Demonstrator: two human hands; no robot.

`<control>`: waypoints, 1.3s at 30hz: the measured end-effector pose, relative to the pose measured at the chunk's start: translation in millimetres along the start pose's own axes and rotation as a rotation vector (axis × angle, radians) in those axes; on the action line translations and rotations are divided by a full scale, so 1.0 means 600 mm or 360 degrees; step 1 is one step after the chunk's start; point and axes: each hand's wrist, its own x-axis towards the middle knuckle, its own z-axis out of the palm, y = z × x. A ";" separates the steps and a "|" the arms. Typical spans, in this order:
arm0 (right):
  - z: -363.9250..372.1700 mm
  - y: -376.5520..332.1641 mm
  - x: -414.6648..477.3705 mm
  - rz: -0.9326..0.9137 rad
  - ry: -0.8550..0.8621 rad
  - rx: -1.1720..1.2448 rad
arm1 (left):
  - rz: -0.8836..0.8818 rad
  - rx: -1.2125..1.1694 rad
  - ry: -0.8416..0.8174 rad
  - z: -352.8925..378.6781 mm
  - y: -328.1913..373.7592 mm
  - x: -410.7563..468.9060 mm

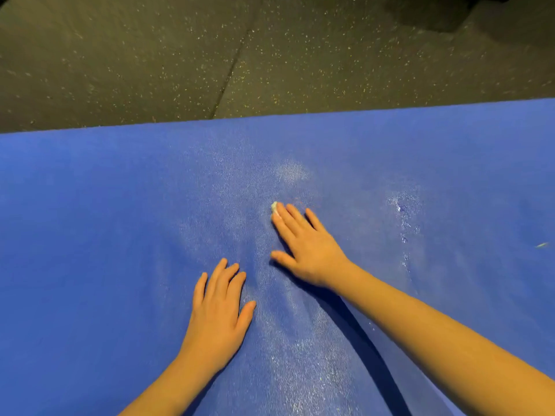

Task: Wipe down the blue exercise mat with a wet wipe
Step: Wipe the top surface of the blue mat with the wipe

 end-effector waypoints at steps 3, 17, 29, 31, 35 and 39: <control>-0.015 0.042 0.016 -0.0052 0.0042 -0.0099 | 0.0049 0.0063 0.0036 -0.010 -0.019 0.060; -0.072 0.128 0.140 0.0384 0.0088 -0.0086 | 0.0049 0.0210 0.0126 -0.012 -0.062 0.204; -0.114 0.129 0.255 0.0498 0.0080 0.0002 | -0.0003 0.0213 0.0086 -0.011 -0.058 0.227; -0.117 0.093 0.276 0.0319 0.0040 -0.0029 | -0.0009 0.0208 0.0086 -0.011 -0.058 0.226; -0.113 0.085 0.281 -0.0054 -0.0016 -0.0243 | -0.0003 0.0217 0.0086 -0.011 -0.060 0.226; -0.133 0.131 0.299 0.0428 0.0045 -0.0113 | 0.0000 0.0223 0.0087 -0.010 -0.060 0.226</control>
